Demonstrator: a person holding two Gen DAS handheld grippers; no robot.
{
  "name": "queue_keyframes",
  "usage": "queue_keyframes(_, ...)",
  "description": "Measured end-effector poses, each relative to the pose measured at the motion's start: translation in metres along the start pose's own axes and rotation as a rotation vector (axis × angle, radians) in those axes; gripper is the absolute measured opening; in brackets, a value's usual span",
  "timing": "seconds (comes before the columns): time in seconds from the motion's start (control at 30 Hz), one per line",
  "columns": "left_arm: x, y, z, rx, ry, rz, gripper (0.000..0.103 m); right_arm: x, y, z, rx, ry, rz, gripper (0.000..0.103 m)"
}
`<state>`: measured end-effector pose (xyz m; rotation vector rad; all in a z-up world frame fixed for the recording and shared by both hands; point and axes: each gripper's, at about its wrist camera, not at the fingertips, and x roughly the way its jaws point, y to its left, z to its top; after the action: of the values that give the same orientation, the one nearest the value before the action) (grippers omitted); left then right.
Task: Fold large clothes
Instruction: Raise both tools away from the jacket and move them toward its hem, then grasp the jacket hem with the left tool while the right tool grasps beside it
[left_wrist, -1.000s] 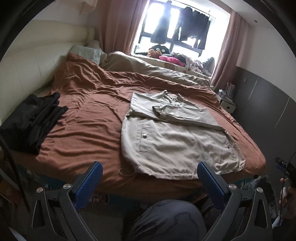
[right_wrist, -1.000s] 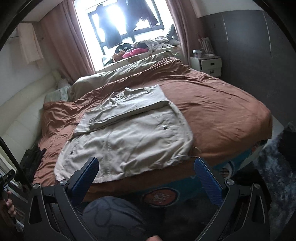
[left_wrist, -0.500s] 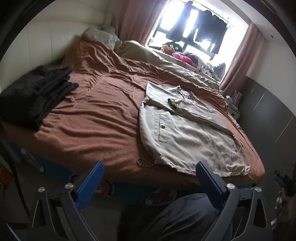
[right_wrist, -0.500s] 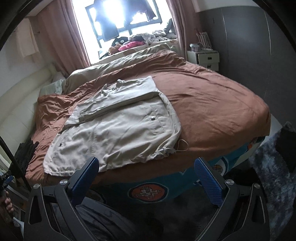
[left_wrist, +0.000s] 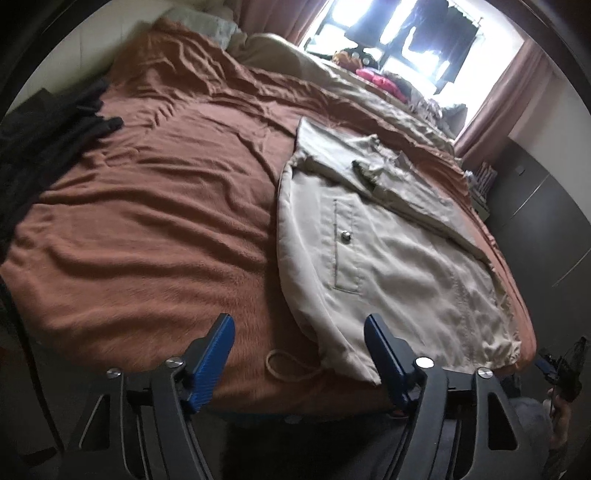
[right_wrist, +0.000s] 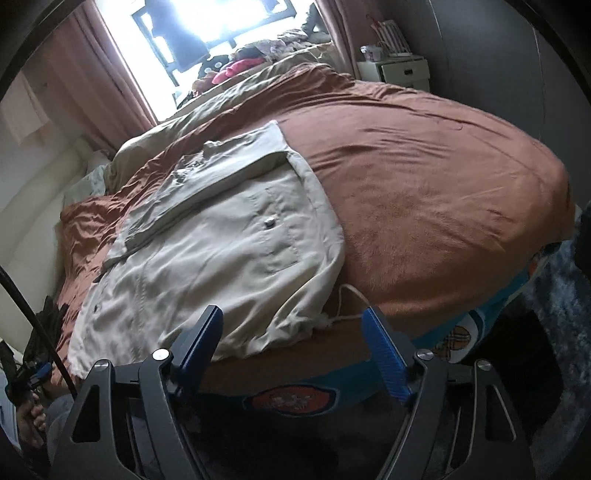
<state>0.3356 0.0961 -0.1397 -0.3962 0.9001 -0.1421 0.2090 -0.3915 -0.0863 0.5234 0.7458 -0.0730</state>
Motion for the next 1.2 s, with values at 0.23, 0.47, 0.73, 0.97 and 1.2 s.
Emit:
queue_keyframes(0.23, 0.054, 0.008, 0.012, -0.008, 0.082, 0.004, 0.059, 0.041, -0.019, 0.027, 0.005, 0.045, -0.001, 0.070)
queue_keyframes(0.47, 0.091, 0.007, 0.030, -0.002, 0.117, 0.003, 0.050, 0.083, -0.032, 0.054, 0.034, 0.063, 0.033, 0.061)
queue_keyframes(0.73, 0.110, 0.013, 0.047, -0.064, 0.128, -0.057, 0.038, 0.117, -0.037, 0.072, 0.038, 0.089, 0.052, 0.052)
queue_keyframes(0.97, 0.102, 0.012, 0.023, -0.104, 0.154, -0.177, 0.035, 0.121, -0.044, 0.056, 0.080, 0.154, 0.242, 0.038)
queue_keyframes(1.2, 0.089, 0.008, -0.001, -0.125, 0.164, -0.243, 0.015, 0.107, -0.050, 0.030, 0.092, 0.183, 0.357, 0.035)
